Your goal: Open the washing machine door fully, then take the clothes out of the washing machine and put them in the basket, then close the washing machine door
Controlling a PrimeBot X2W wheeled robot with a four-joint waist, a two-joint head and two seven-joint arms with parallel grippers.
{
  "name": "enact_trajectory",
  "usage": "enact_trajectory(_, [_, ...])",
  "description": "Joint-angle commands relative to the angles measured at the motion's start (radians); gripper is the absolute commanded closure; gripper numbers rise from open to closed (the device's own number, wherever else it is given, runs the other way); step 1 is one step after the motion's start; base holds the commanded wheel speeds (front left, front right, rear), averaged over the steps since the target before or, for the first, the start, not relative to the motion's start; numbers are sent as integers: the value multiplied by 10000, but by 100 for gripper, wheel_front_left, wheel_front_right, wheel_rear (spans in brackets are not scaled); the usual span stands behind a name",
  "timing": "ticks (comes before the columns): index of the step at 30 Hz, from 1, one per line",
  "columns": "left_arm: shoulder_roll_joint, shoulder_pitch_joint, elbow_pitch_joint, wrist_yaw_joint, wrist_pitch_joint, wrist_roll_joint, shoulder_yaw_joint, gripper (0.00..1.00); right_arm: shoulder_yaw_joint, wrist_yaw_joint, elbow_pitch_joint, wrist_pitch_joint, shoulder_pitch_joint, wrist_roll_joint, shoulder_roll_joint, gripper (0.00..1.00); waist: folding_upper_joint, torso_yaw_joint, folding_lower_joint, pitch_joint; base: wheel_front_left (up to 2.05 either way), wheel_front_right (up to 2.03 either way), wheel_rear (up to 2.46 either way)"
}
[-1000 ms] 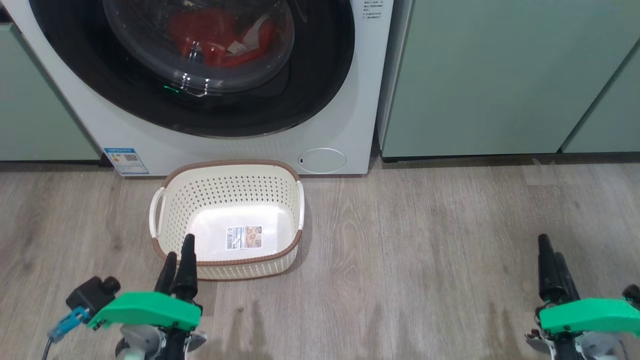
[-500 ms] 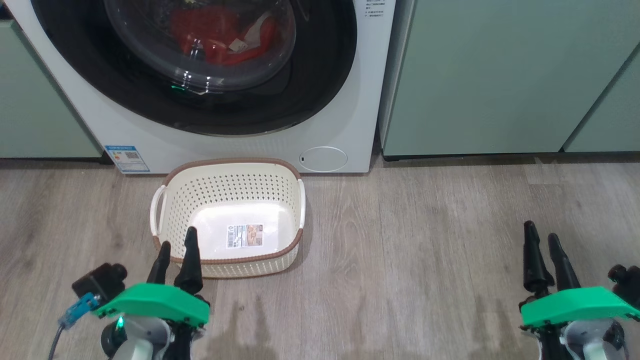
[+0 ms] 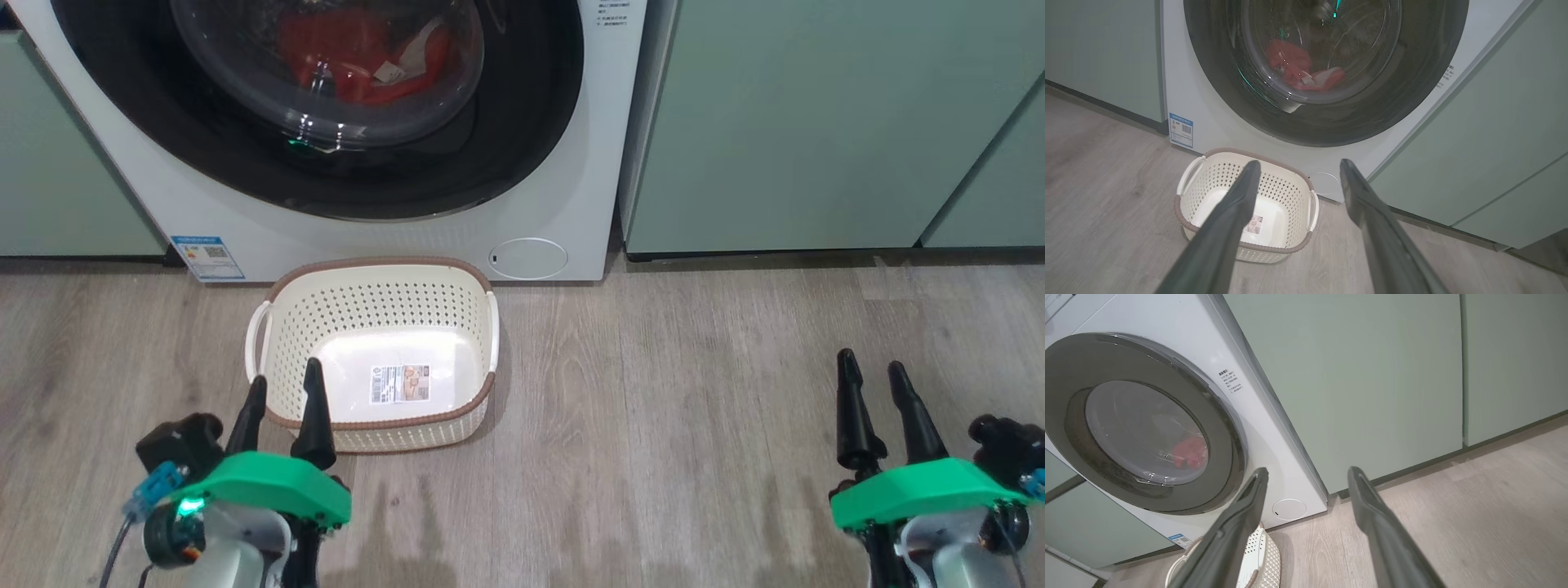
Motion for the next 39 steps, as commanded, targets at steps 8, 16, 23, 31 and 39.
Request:
enact_trajectory(8, [312, -621, -510, 401, -342, 1207, -83, 0, 238, -1, -451, -374, -503, -1247, -145, 0, 0, 10, 0, 11, 0, 0, 0])
enact_trajectory(16, [338, -673, -676, 478, -548, 1931, -100, 0, 274, -1, -492, -579, -581, -1952, -154, 0, 0, 16, 0, 24, 0, 0, 0])
enact_trajectory(23, [300, -718, -617, 519, -754, 2710, -25, 0, 322, -1, -470, -786, -643, -2616, -163, 0, 0, 40, 0, 55, 0, 0, 0])
enact_trajectory(31, [187, -788, -431, 423, -990, 3575, 204, 0, 395, -1, -380, -1022, -669, -3224, -174, 0, 0, 79, 0, 78, 0, 0, 0])
enact_trajectory(39, [-4, -870, -277, 195, -1226, 4381, 631, 0, 421, -2, -248, -1258, -709, -3801, -185, 0, 0, 98, 0, 84, 0, 0, 0])
